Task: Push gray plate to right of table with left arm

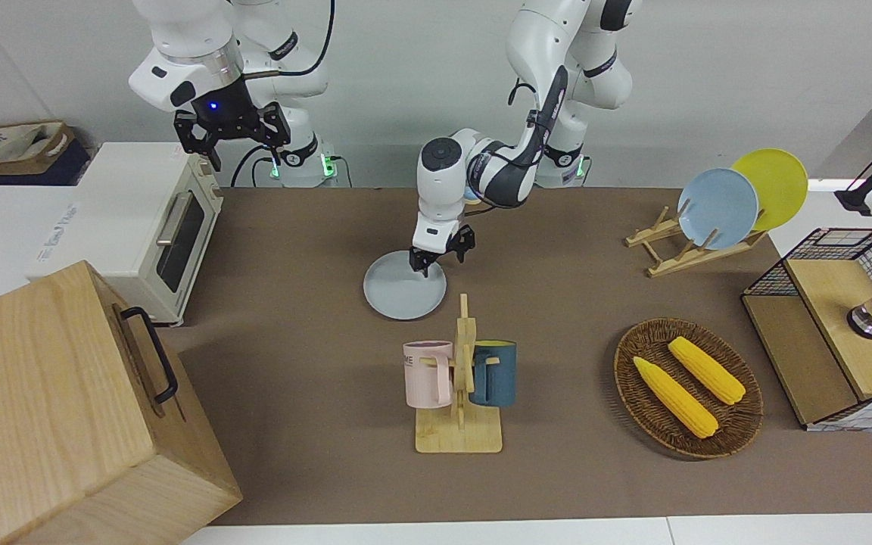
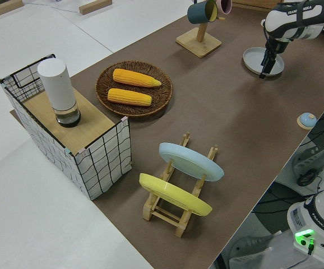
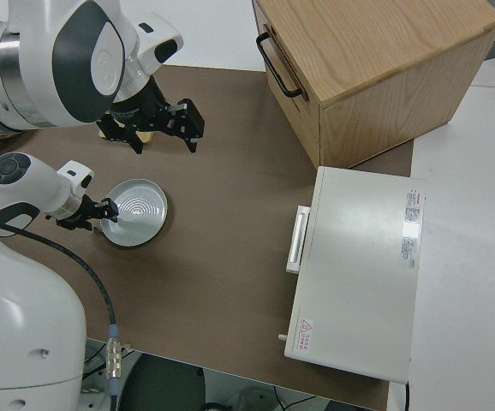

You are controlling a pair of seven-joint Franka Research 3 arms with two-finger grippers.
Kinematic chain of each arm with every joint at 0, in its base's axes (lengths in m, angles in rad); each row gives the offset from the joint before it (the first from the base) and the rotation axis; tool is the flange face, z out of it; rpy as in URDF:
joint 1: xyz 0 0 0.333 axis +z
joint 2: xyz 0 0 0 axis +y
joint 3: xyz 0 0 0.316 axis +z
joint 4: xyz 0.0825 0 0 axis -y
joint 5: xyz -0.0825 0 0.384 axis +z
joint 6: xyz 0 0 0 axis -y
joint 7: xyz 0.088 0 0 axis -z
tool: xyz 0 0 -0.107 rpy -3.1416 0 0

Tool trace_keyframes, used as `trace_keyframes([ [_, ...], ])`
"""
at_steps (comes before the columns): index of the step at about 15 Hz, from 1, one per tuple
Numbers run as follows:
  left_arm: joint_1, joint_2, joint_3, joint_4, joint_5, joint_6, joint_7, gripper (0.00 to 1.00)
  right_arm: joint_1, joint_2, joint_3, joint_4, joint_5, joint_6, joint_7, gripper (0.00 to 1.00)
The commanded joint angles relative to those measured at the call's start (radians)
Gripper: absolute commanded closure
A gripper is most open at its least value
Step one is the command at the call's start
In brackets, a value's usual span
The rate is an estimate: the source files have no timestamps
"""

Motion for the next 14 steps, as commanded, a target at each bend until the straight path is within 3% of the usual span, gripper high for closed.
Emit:
trace_keyframes([
  [1, 0.064, -0.057, 0.005, 0.065, -0.019, -0.174, 0.152, 0.0, -0.019, -0.003, 0.014, 0.009, 0.006, -0.013, 0.013, 0.017],
  [6, 0.297, -0.218, 0.009, 0.085, -0.1, -0.384, 0.531, 0.0, -0.019, -0.003, 0.014, 0.009, 0.006, -0.013, 0.013, 0.017],
  [9, 0.415, -0.292, 0.012, 0.118, -0.114, -0.452, 0.716, 0.0, -0.019, -0.003, 0.015, 0.009, 0.006, -0.013, 0.013, 0.017],
  [14, 0.472, -0.292, 0.03, 0.307, -0.111, -0.665, 0.874, 0.0, -0.019, -0.003, 0.014, 0.009, 0.006, -0.013, 0.013, 0.017],
])
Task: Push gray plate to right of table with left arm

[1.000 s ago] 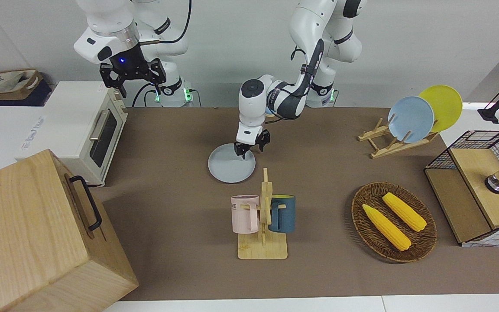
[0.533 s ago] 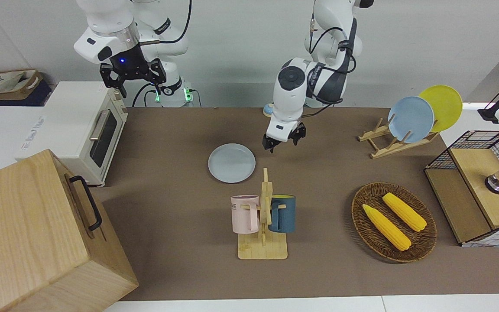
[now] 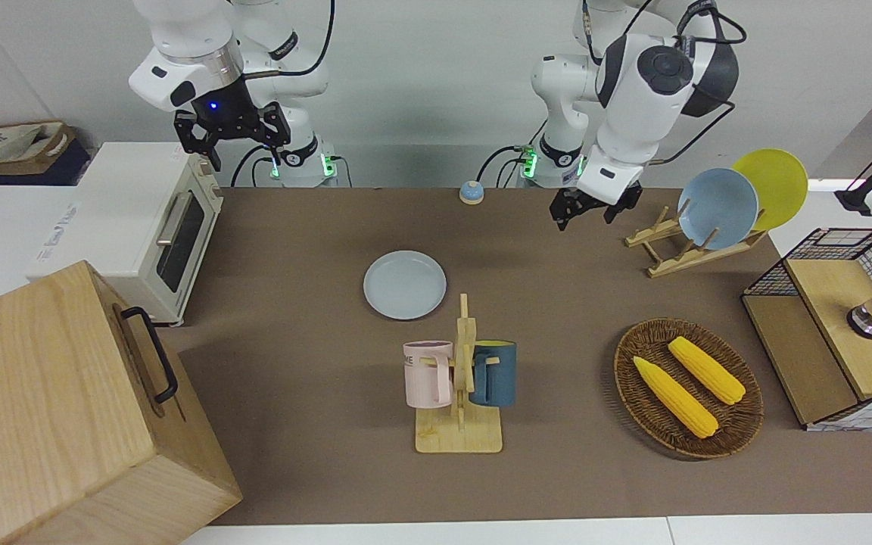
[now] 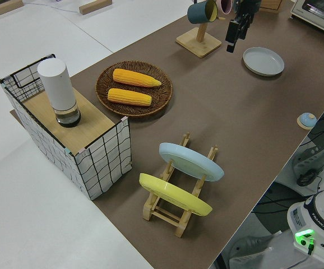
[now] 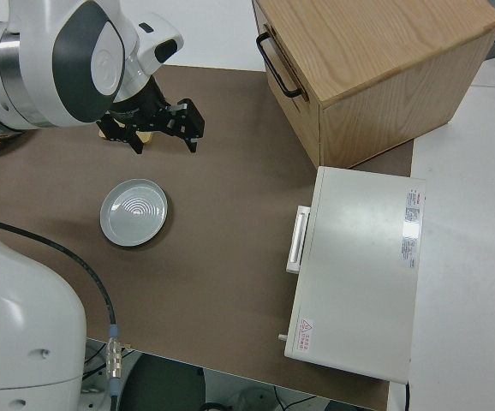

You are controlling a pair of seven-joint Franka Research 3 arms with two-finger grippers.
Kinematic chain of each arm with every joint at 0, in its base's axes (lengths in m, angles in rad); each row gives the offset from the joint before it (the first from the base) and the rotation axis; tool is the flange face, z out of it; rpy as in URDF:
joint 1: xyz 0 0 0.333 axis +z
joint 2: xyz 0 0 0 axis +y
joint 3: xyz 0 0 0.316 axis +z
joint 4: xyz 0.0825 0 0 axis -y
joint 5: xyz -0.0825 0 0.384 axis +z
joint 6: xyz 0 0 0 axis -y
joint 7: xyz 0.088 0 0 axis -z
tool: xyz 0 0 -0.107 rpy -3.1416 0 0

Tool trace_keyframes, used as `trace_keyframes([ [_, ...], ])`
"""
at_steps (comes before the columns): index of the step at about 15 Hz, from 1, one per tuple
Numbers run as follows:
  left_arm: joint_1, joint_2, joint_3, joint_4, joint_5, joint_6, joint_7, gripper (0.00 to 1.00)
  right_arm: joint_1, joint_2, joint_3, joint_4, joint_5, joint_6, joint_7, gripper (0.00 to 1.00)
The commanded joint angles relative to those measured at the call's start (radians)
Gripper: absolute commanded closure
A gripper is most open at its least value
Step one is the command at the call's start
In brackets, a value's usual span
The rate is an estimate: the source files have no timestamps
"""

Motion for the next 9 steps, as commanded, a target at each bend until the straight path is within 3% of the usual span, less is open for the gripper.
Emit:
trace_keyframes([
  [1, 0.018, 0.01, 0.02, 0.134, -0.014, -0.124, 0.121, 0.0, -0.019, -0.003, 0.014, 0.009, 0.006, -0.013, 0.013, 0.017],
  [9, 0.018, 0.01, 0.049, 0.202, 0.006, -0.151, 0.171, 0.0, -0.019, -0.003, 0.014, 0.009, 0.004, -0.013, 0.013, 0.017],
])
